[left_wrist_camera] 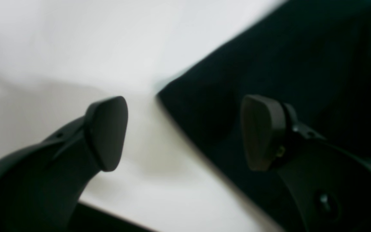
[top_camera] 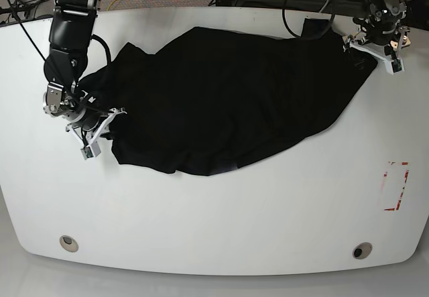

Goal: Fold the T-shirt properly
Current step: 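Reach the left gripper to the shirt's opposite edge and pinch it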

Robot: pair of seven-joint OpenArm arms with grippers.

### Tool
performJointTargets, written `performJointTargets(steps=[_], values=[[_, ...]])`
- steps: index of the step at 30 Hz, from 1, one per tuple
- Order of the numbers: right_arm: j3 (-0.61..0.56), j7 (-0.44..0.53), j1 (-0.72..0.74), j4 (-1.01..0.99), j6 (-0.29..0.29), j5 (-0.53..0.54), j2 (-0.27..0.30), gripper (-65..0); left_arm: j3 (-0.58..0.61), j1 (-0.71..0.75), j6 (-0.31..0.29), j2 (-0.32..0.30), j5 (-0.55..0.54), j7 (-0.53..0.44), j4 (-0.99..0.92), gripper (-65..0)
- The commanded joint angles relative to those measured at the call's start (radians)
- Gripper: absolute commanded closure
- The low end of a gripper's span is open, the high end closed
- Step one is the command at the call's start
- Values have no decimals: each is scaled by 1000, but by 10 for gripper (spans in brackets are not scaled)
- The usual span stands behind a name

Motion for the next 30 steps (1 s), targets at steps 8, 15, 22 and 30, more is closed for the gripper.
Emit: performJointTargets(steps=[8,15,22,30], values=[[5,20,22,31,6,17,15,-41,57,-26,0,-7,0,-12,-4,-511],[7,20,6,34,7,19,17,-14,67,-43,0,-7,1,-12,-54,-289],[5,20,-44,130,7,19,17,0,103,-110,-12,-64,3,-9,-192,-8],[11,-42,-115,306,7,20,15,0,98,-110,-123,-86,3,-10,-100,0]])
